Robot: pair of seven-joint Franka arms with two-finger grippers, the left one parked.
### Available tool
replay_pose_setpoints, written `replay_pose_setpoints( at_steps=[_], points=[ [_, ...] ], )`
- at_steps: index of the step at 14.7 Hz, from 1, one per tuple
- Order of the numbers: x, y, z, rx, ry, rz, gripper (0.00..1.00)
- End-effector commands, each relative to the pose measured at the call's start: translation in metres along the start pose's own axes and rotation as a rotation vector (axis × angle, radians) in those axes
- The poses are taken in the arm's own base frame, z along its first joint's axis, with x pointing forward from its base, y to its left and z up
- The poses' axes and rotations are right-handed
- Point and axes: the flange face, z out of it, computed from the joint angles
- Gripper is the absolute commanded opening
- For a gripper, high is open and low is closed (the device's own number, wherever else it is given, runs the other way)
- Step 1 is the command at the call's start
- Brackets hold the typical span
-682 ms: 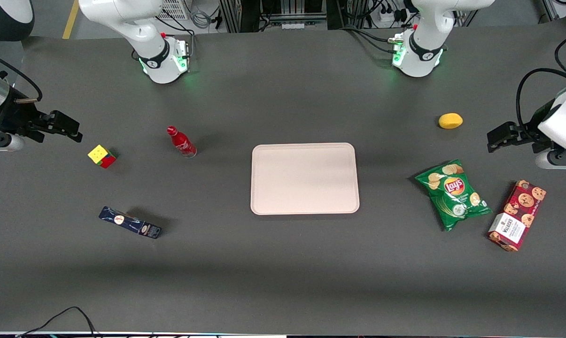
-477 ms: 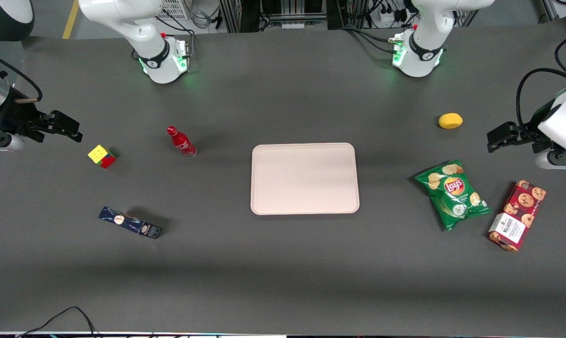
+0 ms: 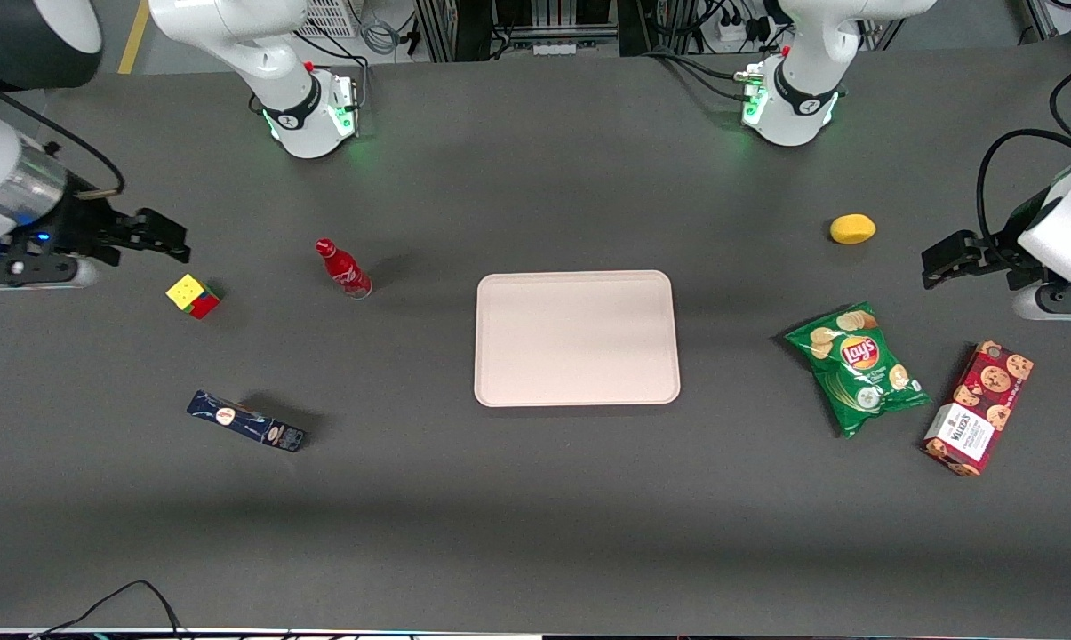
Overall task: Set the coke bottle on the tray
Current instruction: 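Lower the open right gripper over the red Coca-Cola bottle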
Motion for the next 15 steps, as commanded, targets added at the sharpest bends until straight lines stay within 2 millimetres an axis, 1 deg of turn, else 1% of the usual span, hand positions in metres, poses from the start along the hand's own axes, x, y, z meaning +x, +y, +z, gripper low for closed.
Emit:
replay_pose_setpoints(
  at_steps=[1,3,5,8,9,11,12,14,15],
  points=[
    [-0.032,-0.026,0.035,0.016,-0.010,-0.004,1.00],
    [-0.055,-0.028,0.060,0.033,0.010,0.005,1.00],
    [-0.082,-0.048,0.090,0.019,0.042,-0.014,1.00],
    [-0.112,-0.068,0.132,-0.009,0.084,-0.034,1.00],
    [-0.119,-0.072,0.144,-0.016,0.098,-0.045,1.00],
    [-0.127,-0.072,0.169,-0.024,0.101,-0.053,1.00],
    [-0.130,-0.077,0.179,-0.029,0.110,-0.066,1.00],
    [-0.135,-0.078,0.200,-0.031,0.131,-0.075,1.00],
    [-0.134,-0.078,0.206,-0.029,0.136,-0.078,1.00]
  ],
)
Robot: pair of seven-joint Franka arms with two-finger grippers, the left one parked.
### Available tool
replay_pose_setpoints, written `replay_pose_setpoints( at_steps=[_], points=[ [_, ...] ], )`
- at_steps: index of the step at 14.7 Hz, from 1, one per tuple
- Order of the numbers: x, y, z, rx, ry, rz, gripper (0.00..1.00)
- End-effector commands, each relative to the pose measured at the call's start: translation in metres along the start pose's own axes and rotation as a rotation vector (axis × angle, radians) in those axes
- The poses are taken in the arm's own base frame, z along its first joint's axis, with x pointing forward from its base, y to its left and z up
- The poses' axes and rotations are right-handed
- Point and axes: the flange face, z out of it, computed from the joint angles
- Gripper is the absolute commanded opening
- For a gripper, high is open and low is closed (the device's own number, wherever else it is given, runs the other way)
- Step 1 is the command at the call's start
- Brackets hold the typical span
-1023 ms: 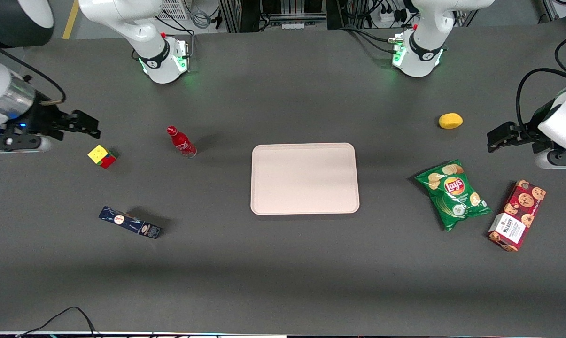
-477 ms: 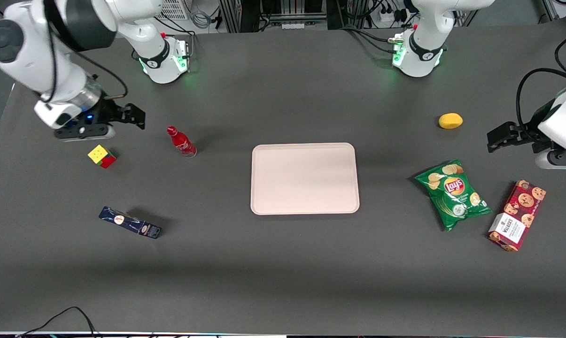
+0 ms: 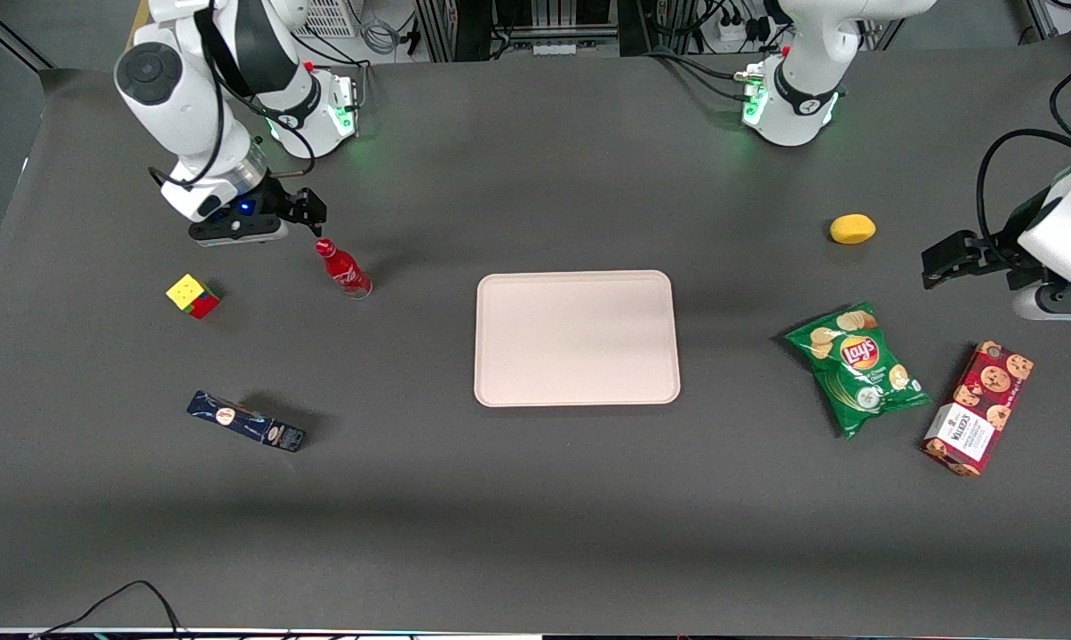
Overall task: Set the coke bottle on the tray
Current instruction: 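Lower the open right gripper over the red Coca-Cola bottle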
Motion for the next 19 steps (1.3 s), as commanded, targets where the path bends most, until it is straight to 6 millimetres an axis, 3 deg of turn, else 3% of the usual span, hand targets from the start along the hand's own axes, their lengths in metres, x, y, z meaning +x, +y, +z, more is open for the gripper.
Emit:
replay_pose_setpoints(
  at_steps=[1,10,19],
  points=[
    [-0.010,-0.003,0.022,0.010,0.034,0.010,1.00],
    [-0.001,-0.017,0.062,0.030,0.035,-0.020,1.00],
    [-0.005,-0.026,0.068,0.043,0.011,-0.030,1.00]
  ],
)
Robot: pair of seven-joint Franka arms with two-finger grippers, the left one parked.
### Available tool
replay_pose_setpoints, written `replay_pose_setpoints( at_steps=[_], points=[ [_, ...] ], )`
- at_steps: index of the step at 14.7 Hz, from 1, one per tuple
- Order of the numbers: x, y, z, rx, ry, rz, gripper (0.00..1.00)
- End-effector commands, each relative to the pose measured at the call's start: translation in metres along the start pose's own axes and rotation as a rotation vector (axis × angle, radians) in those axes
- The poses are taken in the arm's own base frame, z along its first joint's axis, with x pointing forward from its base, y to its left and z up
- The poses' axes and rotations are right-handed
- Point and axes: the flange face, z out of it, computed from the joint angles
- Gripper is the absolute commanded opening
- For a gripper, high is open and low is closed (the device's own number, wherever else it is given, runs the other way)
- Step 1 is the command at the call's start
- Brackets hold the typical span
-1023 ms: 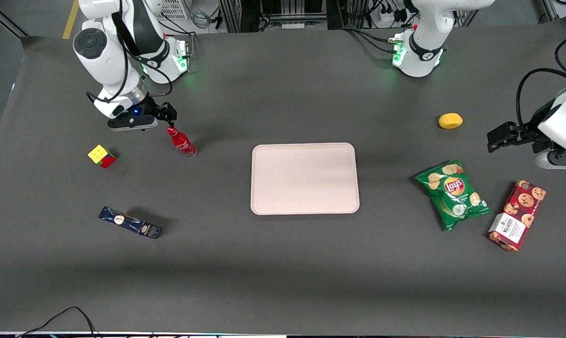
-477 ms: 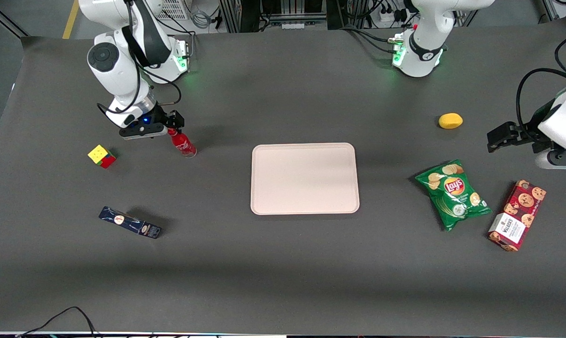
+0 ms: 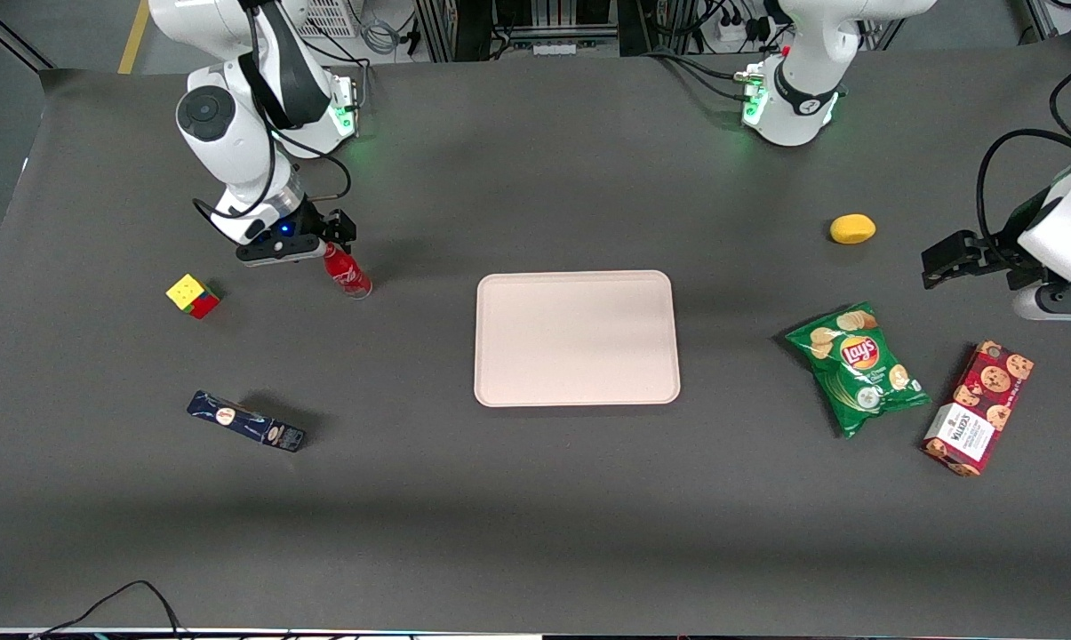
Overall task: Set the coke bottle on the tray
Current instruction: 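Close the right gripper around the red bottle's neck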
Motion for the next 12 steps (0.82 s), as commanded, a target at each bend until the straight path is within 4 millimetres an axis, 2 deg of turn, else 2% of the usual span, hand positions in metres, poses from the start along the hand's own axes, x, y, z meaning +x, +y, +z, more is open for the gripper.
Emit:
replay_pose_setpoints(
  at_steps=[1,5,7,9,10,12],
  points=[
    [-0.0014,-0.0052,0.0038,0.020,-0.006,0.009,1.00],
    [-0.0018,-0.0053,0.0099,0.021,-0.022,0.004,1.00],
    [-0.0013,-0.0055,0.0099,0.022,-0.022,-0.009,0.85],
    [-0.0011,-0.0056,0.0090,0.022,-0.022,-0.009,0.65],
    [-0.0013,-0.0062,0.0096,0.022,-0.023,-0.010,0.58],
    [-0.0006,-0.0063,0.0089,0.022,-0.020,-0.010,0.56]
  ],
)
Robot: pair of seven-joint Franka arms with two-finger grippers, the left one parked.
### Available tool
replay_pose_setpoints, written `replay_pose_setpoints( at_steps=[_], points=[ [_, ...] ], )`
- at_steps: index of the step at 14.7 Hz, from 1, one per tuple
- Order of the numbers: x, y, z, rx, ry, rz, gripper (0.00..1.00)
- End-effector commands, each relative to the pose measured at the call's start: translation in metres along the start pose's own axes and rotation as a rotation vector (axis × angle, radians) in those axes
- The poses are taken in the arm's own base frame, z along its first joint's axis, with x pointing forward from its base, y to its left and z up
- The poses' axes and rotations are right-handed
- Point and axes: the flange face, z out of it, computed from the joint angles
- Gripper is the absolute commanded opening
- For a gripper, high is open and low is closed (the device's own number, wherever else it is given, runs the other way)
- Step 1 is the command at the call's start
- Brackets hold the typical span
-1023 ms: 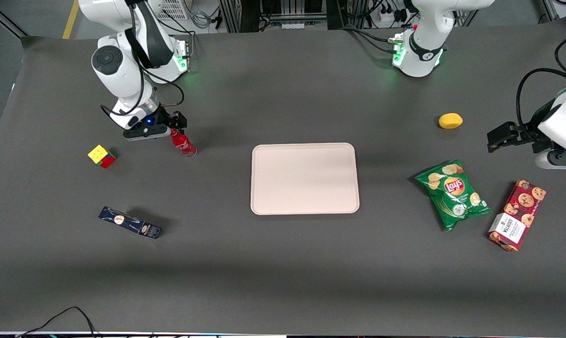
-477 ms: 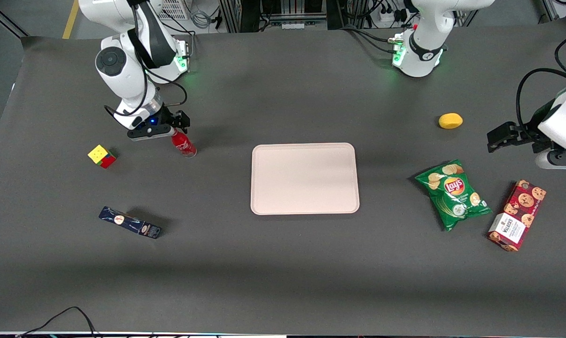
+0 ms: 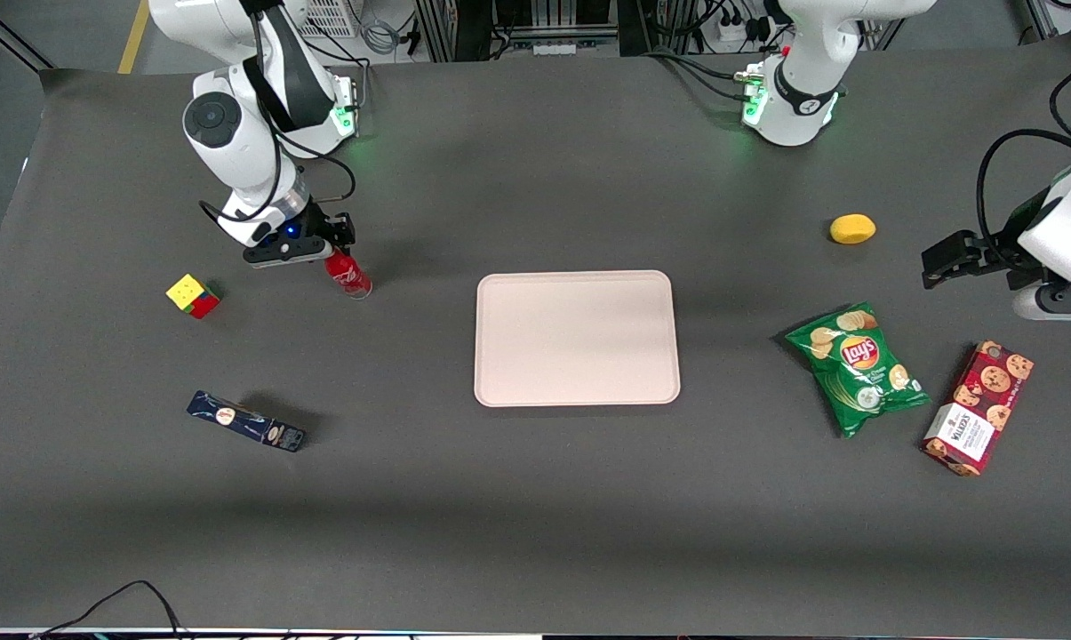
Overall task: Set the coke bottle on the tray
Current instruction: 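Close the right gripper around the red bottle's neck, then lift the bottle and carry it over the pink tray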
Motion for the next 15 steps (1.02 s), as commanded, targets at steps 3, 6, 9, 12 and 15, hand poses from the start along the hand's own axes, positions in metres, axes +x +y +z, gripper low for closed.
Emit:
replay_pose_setpoints(
  at_steps=[3,6,9,12,15],
  points=[
    [0.002,-0.005,-0.001,0.019,0.005,-0.008,0.36],
    [0.002,-0.005,-0.002,0.019,0.005,-0.008,0.11],
    [0.006,-0.008,-0.011,0.017,-0.019,-0.011,0.00],
    [0.023,-0.017,-0.048,0.037,-0.050,0.001,0.00],
    [0.049,-0.030,-0.105,0.051,-0.054,-0.004,0.00]
  ],
)
